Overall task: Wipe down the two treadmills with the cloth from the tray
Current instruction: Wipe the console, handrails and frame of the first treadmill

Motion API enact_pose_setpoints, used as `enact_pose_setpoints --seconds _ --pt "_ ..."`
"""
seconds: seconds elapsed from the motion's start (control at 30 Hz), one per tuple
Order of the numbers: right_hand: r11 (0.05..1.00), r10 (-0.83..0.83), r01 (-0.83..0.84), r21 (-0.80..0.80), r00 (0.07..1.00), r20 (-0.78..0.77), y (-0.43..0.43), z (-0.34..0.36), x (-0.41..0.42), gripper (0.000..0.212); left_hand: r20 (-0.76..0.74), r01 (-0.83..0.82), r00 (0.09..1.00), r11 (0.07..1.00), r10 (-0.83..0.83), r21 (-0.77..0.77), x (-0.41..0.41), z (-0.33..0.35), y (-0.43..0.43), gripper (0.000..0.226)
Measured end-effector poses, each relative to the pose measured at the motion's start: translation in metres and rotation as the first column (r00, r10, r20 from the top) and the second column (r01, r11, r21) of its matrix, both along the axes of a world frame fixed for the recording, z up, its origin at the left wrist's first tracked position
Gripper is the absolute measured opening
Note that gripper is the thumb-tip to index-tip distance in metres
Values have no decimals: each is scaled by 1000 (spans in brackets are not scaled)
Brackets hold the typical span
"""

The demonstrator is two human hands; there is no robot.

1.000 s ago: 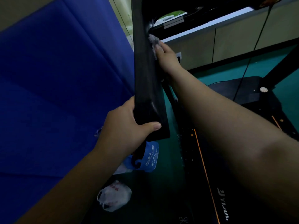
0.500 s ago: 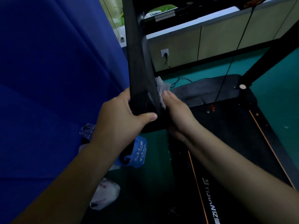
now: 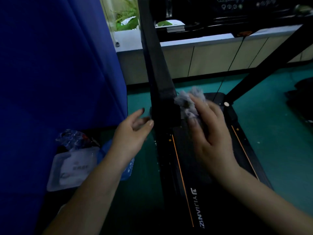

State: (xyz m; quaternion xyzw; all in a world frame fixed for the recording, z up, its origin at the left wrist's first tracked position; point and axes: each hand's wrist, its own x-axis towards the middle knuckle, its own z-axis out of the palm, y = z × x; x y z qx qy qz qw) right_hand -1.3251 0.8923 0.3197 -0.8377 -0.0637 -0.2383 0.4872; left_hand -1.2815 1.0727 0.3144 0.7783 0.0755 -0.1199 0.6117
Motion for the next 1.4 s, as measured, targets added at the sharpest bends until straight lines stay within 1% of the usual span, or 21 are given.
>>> enact_pose_setpoints --seconds 0.13,0.23,0.33,0.4,0.47,0.5,0.57,0.63,0.7,0.73,0.77,0.83,0.9,0.93,1.0,1.07,1.13,1.2,1.27,1.33,1.4 --pt "903 73 12 -431 981 179 21 -14 44 42 -63 -191 981 978 186 -87 -17 -21 9 36" --pt "812 141 23 -584 962 234 16 -40 46 44 -93 -257 965 958 246 -128 -16 -20 13 30" --pt "707 263 -61 -704 947 183 -2 -63 24 38 -113 -242 968 952 223 -190 -14 -13 9 27" --pt "715 309 -159 -681 945 104 -5 -71 5 36 -152 -194 975 957 164 -217 -20 -10 1 24" --pt "831 297 -214 -513 951 83 7 -64 -9 34 -259 -125 965 945 44 -303 -29 -8 -5 28" --pt "882 271 -213 -420 959 82 18 -57 -11 36 -338 -126 941 895 -29 -428 -33 -6 -8 35" --pt "920 260 -243 -307 966 13 41 -34 -9 43 -441 -236 885 673 -148 -701 -40 2 -7 50" --pt "870 398 -420 -260 908 -135 56 -10 -2 48 -453 -328 874 476 -175 -816 -39 5 0 59" --pt "789 495 -562 -247 821 -285 60 4 3 51 -445 -366 890 418 -105 -831 -35 3 8 60" --pt "776 499 -575 -260 811 -305 59 9 5 50 -428 -371 902 403 -60 -837 -32 1 11 55" --pt "787 485 -548 -284 834 -264 56 15 6 46 -409 -373 913 404 -3 -836 -29 -2 14 48" --pt "864 389 -378 -333 921 -36 48 26 10 34 -376 -396 917 393 130 -830 -20 -7 17 35" --pt "949 163 -108 -295 972 168 36 34 24 28 -316 -399 913 409 257 -820 -11 -9 17 30" --pt "972 38 4 -235 984 172 30 38 36 28 -259 -383 915 471 308 -794 -8 -9 12 29" --pt "987 -128 126 -100 992 -16 25 48 65 25 -80 -323 926 663 369 -676 0 -8 -8 25" --pt "993 -119 122 -5 956 -269 24 52 95 30 121 -219 940 836 319 -503 8 -9 -37 23" --pt "996 -79 85 -2 914 -398 25 50 119 36 240 -204 924 916 297 -345 17 -13 -61 40" --pt "998 -53 59 -1 891 -450 30 47 133 38 191 -282 907 879 375 -385 31 -13 -67 54" --pt "996 -71 83 8 889 -453 33 41 140 35 103 -300 912 819 396 -490 46 -15 -65 47" --pt "994 -82 108 32 887 -454 34 40 140 32 77 -268 932 815 355 -514 60 -25 -63 37" --pt "992 -79 117 55 884 -460 34 39 138 33 -59 -293 945 754 322 -588 68 -34 -57 28"
